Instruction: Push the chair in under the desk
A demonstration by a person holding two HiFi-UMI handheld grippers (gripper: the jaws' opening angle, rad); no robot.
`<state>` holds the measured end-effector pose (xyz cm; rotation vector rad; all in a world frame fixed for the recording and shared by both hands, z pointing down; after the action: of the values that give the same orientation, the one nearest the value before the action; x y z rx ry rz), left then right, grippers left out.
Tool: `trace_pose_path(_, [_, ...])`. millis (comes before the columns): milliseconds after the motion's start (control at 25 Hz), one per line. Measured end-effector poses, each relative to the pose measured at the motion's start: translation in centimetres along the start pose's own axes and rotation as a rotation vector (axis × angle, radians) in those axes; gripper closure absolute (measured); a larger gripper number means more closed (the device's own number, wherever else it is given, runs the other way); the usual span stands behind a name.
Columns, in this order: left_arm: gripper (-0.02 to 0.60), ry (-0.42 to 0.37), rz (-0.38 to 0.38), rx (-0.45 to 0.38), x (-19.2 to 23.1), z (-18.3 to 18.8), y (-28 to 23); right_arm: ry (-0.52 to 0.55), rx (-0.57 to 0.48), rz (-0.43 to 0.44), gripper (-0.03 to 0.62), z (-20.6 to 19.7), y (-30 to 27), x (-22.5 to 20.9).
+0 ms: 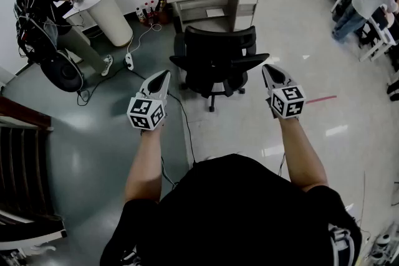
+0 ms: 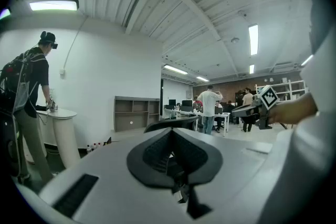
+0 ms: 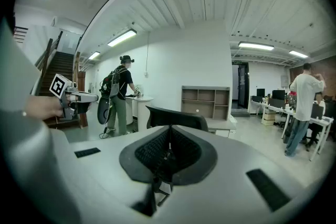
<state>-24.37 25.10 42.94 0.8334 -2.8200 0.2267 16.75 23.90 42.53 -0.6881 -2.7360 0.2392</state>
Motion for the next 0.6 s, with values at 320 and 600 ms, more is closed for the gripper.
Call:
trace_pose_path(320, [0.571, 0.005, -0.043, 0.037, 1.6, 0.2, 0.1, 0.002, 0.016, -0.010, 0.591, 0.4, -0.8, 1.8])
trace_pose_path(600, [0.571, -0.001, -0.050, 0.047, 3.2, 0.2, 0.2, -0.025, -0.006, -0.042, 0.597, 1.1, -1.4, 2.4])
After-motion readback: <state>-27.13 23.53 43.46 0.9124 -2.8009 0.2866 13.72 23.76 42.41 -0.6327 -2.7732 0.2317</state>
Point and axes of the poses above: the fingertips, and each gripper's own axes: y backward along the fingers, x to its left, z out of its top, the point moved 9 cm from there along y, backward along the fingers, and after that the axes turned 12 degrees about y, right-handed, at the moved point
